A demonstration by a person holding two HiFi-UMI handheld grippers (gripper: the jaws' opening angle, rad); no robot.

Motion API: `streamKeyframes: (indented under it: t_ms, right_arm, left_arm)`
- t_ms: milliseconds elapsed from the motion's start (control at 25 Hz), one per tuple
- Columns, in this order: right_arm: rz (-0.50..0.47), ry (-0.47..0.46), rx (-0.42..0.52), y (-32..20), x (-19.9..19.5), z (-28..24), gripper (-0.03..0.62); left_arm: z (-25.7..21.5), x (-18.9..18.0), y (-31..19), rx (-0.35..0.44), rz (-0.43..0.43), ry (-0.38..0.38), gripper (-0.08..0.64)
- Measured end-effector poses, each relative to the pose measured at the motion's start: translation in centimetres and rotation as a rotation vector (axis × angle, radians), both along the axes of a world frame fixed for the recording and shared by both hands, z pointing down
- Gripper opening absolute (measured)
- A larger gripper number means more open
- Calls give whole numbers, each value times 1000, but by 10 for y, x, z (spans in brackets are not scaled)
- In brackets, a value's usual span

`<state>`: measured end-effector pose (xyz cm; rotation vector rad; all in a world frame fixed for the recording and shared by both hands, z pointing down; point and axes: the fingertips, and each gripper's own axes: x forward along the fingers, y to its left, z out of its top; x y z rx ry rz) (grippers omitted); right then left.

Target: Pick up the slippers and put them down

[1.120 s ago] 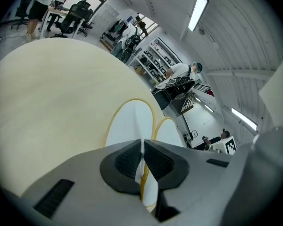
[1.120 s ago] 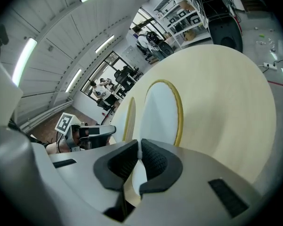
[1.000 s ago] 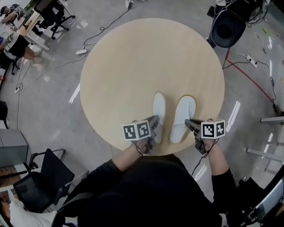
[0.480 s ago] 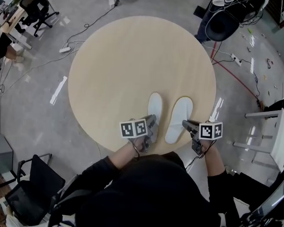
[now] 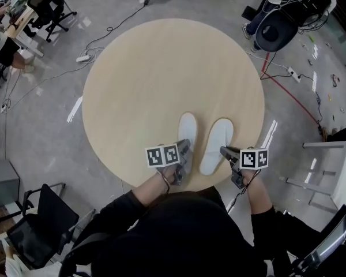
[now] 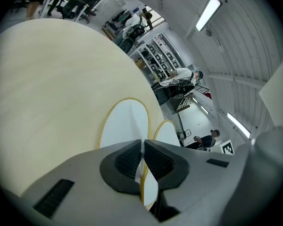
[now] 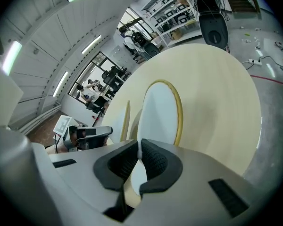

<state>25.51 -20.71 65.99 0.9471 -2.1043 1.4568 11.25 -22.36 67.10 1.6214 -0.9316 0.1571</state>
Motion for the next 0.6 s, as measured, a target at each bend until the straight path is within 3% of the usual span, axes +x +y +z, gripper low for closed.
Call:
streamKeyframes:
  t_ms: [120, 320, 600]
  right_arm:
    - [-51, -12, 1, -3, 13, 4, 31]
    - [-129, 16, -9, -21, 75, 21, 31]
    - [-129, 14, -50, -60, 142, 47, 31]
  left_arm:
    - [6, 22, -3, -10, -12, -25, 35]
    - [16, 83, -7, -31, -23, -42, 35]
    - [38, 152, -30, -50, -16, -90, 35]
